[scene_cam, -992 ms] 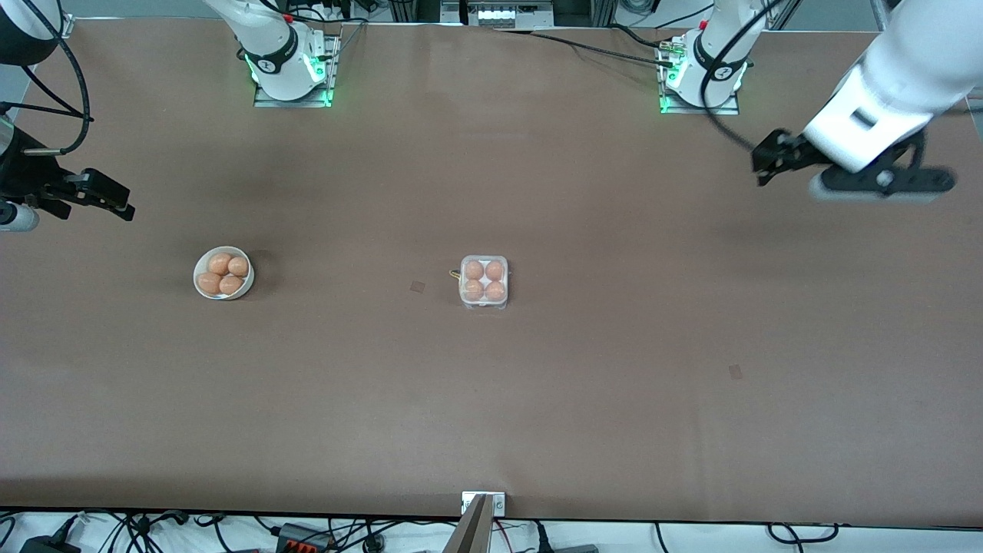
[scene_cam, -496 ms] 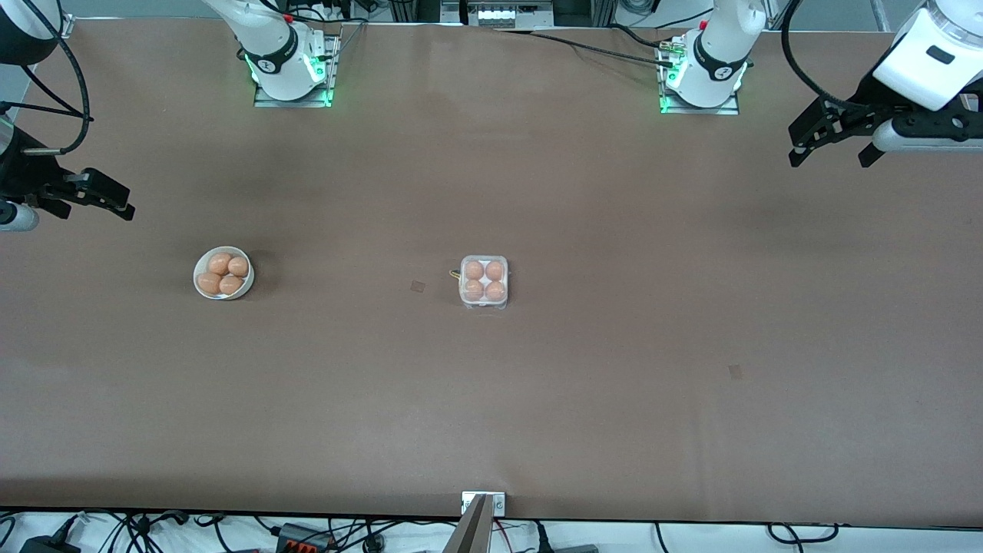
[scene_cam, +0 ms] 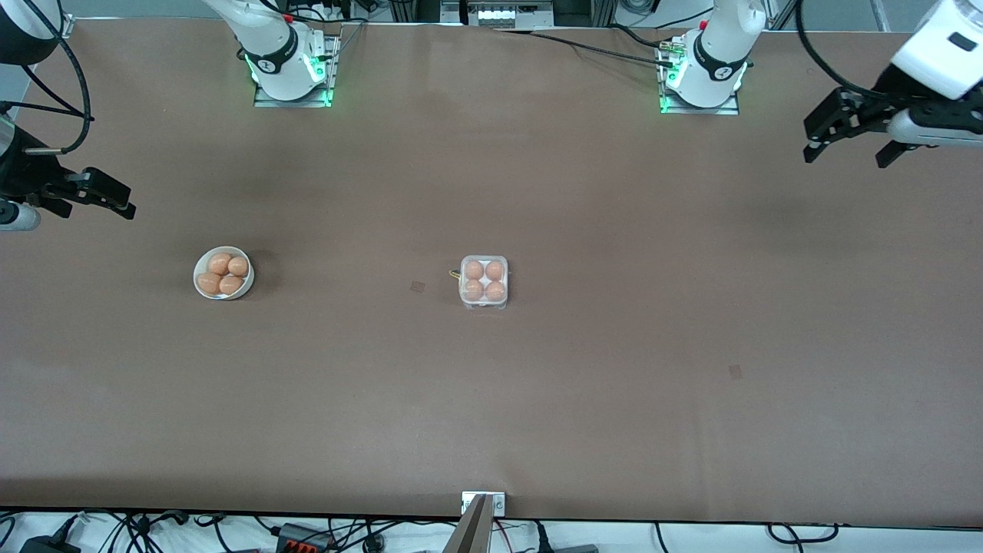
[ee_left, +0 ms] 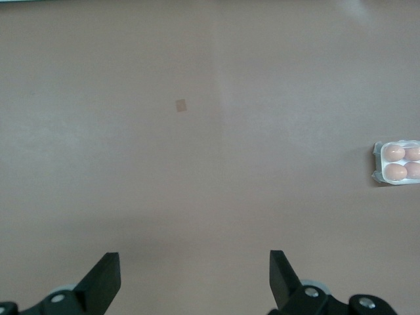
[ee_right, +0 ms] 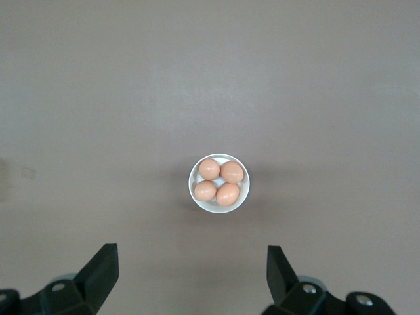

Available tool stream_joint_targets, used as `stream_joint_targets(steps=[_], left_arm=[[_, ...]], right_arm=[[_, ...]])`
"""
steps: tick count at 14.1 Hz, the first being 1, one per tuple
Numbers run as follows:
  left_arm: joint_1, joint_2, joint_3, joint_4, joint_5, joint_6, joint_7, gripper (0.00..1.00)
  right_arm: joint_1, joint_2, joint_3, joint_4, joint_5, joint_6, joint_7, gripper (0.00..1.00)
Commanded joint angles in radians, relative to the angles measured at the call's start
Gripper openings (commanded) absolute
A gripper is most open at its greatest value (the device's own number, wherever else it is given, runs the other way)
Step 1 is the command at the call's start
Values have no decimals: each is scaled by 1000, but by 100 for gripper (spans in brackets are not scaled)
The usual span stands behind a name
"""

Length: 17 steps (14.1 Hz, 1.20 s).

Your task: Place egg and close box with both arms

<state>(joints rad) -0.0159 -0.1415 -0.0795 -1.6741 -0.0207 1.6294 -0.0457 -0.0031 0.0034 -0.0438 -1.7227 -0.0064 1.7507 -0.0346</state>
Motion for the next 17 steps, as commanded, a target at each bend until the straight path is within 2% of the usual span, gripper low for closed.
stream_joint_targets(steps=[1,8,17], left_arm=[[11,63,3,85,-8,-48,32,100],[13,54,6,89,-8,-95,38,100],[31,56,6,89,-8,-94,43,100]], right_arm=[[-6,-17,10,3,-12,-17,4,100],[-8,-33,4,5,-12,-31,2,100],[-6,-37,10,5,-12,-69,-5,100]])
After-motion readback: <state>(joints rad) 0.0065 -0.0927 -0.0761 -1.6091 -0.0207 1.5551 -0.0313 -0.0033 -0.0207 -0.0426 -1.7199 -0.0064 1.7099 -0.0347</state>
